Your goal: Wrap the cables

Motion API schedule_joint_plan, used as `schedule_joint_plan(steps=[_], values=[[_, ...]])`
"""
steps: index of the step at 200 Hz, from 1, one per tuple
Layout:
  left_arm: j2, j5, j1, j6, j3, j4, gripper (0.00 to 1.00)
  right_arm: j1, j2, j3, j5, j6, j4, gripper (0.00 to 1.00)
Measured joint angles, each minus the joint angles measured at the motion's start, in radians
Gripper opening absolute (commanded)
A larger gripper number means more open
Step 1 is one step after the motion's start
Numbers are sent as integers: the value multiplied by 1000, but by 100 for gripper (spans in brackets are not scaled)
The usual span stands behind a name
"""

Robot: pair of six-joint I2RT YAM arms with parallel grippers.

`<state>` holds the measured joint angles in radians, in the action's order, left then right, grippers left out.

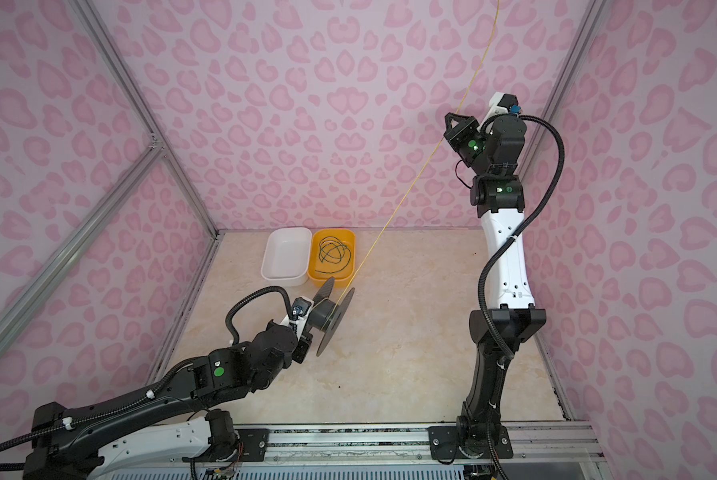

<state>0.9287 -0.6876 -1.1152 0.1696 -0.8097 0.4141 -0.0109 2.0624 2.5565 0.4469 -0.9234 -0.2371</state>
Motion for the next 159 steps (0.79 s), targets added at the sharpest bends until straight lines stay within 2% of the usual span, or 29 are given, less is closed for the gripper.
schedule_joint_plan(steps=[78, 98, 125, 159], values=[[-202, 26, -3, 2, -74, 135, 4, -25, 103, -3, 43, -16, -25, 0], [-245, 42, -3, -5, -103, 165, 4, -24, 108, -48, 53, -17, -19, 0], [-284, 71, -3, -17, -142, 192, 4, -17, 73, -195, 43, -6, 14, 0], [-298, 114, -3, -39, -195, 237, 4, -6, -32, -497, -20, 26, 129, 0]])
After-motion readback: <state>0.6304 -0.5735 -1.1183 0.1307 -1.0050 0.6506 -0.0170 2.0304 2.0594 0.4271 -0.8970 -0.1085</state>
